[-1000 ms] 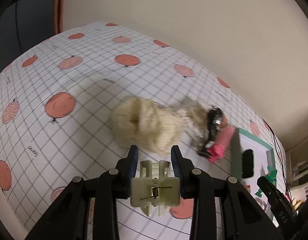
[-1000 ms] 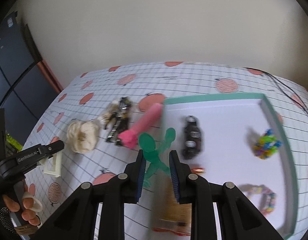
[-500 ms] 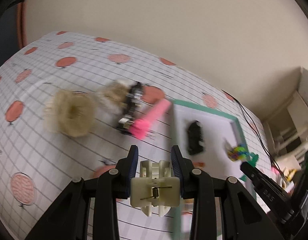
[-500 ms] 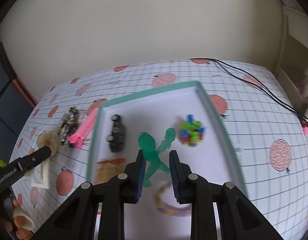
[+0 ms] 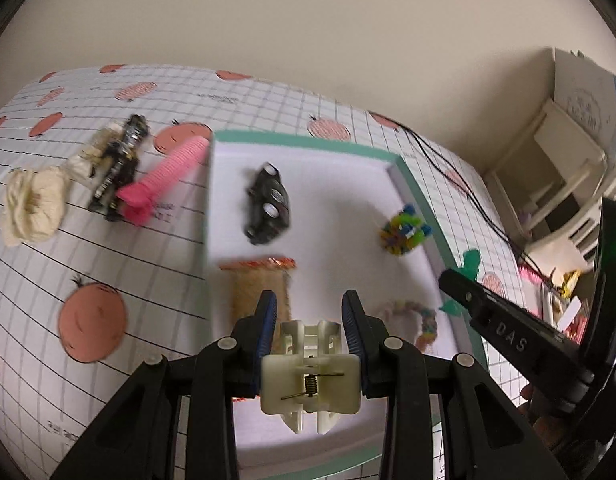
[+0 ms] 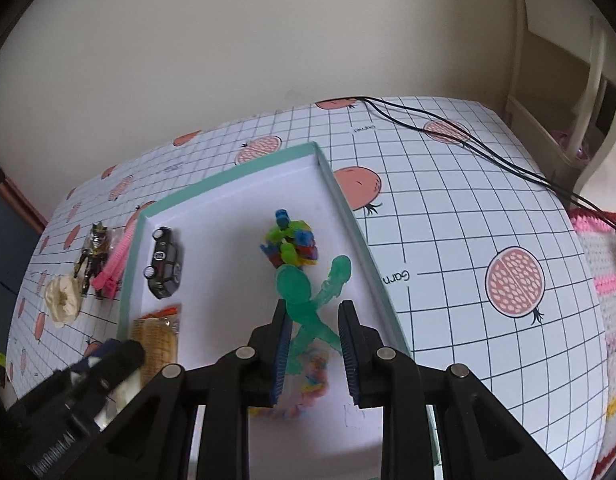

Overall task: Organize objects
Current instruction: 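Carry the hair clip to the tray with the left gripper while the right gripper carries the green figure there, then lower the hair clip into the tray and open the left gripper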

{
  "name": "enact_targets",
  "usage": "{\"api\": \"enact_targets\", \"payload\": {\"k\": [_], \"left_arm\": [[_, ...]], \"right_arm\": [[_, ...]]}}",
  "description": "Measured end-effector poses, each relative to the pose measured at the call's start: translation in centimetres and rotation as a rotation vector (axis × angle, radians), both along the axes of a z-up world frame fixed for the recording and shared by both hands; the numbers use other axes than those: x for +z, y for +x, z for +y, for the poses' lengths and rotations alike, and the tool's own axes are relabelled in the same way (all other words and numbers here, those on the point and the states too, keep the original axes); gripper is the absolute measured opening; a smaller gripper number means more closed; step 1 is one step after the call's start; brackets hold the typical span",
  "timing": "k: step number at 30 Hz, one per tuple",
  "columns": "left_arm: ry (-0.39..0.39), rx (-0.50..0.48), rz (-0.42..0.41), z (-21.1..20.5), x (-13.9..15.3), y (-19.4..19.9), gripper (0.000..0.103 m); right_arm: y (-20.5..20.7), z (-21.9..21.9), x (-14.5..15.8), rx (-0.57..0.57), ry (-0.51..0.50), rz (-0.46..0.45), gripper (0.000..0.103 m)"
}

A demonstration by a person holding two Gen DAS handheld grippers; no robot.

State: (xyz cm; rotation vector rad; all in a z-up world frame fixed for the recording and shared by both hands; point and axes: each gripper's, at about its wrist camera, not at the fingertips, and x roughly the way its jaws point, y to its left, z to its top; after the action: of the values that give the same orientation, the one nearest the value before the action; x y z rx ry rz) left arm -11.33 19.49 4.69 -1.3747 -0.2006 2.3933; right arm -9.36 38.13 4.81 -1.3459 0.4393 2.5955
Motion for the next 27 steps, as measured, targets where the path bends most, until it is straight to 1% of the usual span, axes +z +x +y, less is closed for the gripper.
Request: {"api": "enact_targets", "payload": {"k": [4, 8, 12, 25, 26, 27], "left_arm": [[-0.013, -0.030, -0.015, 1.5, -0.8, 0.4, 0.035], [-0.029, -0.048, -0.027, 2.2, -1.3, 0.6, 0.035], [-0.037, -0.051, -0.042, 2.5, -1.7, 0.7, 0.035], [-0.040, -0.060, -0.062, 2.7, -1.6, 0.7, 0.035], [-0.040, -0.062, -0.063, 2.7, -1.6, 0.7, 0.035], [-0.040, -0.063, -0.063, 2.7, -1.6, 0.6, 0.035]], "right_arm": [[-0.2, -0.2, -0.2, 0.004, 0.000, -0.013, 0.026], [-0.3, -0.7, -0.6, 0.017, 0.028, -0.042, 0.026], [-0.5, -1.1, -1.0, 0.032, 0.033, -0.060, 0.026], [-0.8, -2.1, -1.2, 0.062, 0.031, -0.064, 0.027], [-0.8, -2.1, -1.2, 0.063, 0.028, -0.063, 0.028], [-0.7, -2.1, -1.1, 0.064, 0.026, -0.062, 0.031]]}}
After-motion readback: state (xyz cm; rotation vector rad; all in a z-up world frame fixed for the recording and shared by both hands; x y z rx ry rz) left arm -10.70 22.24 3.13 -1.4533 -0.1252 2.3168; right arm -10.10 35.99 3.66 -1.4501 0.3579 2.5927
